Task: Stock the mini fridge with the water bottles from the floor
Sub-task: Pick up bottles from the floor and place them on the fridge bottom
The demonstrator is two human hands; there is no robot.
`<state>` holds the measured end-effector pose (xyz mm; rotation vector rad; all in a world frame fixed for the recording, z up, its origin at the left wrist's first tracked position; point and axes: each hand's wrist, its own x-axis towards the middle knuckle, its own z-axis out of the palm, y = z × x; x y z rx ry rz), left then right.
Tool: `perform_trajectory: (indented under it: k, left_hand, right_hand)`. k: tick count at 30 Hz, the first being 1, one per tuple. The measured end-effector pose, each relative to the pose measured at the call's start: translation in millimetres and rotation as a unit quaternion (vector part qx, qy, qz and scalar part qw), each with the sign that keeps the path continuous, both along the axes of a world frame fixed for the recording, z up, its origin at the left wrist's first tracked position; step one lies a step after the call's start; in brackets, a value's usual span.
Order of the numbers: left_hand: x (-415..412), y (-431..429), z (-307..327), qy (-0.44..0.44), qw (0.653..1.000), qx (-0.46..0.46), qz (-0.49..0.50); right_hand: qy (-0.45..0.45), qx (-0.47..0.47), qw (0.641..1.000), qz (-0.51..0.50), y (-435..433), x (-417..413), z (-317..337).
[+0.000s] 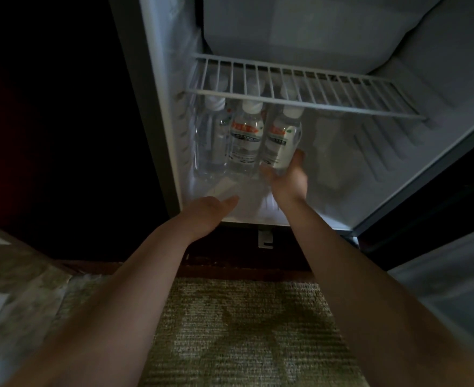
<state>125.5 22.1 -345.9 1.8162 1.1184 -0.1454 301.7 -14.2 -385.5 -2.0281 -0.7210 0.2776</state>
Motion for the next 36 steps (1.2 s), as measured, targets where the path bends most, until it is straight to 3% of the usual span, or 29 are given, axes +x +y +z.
perform_trajectory:
  k: [9, 16, 24, 31, 36]
  left_hand:
    - [3.0, -3.0, -6.3, 0.012, 1.0, 0.011, -0.007]
    - [0.9, -3.4, 0.0, 0.007, 0.997, 0.07, -0.008]
    - [-1.7, -19.9, 25.2, -0.027, 0.992, 0.123, -0.019]
    - [14.0, -54.7, 77.9, -0.007, 0.981, 0.165, -0.106]
    - [32.9, -98.6, 119.2, -0.078, 0.976, 0.176, -0.099]
  right_hand:
    - [-0.011, -0.052, 0.998, 0.035, 4.9, 0.8, 5.3]
    - [0.026, 0.02, 0.999, 0.003, -11.2, -7.4, -1.3]
    - [-0.027, -0.001, 1.0, -0.006, -58.5, -16.8, 11.7]
    - [-0.043, -0.1, 0.993, 0.05, -127.6, -19.9, 65.1]
    - [-0.058, -0.114, 0.991, 0.051, -193.6, -17.8, 124.7]
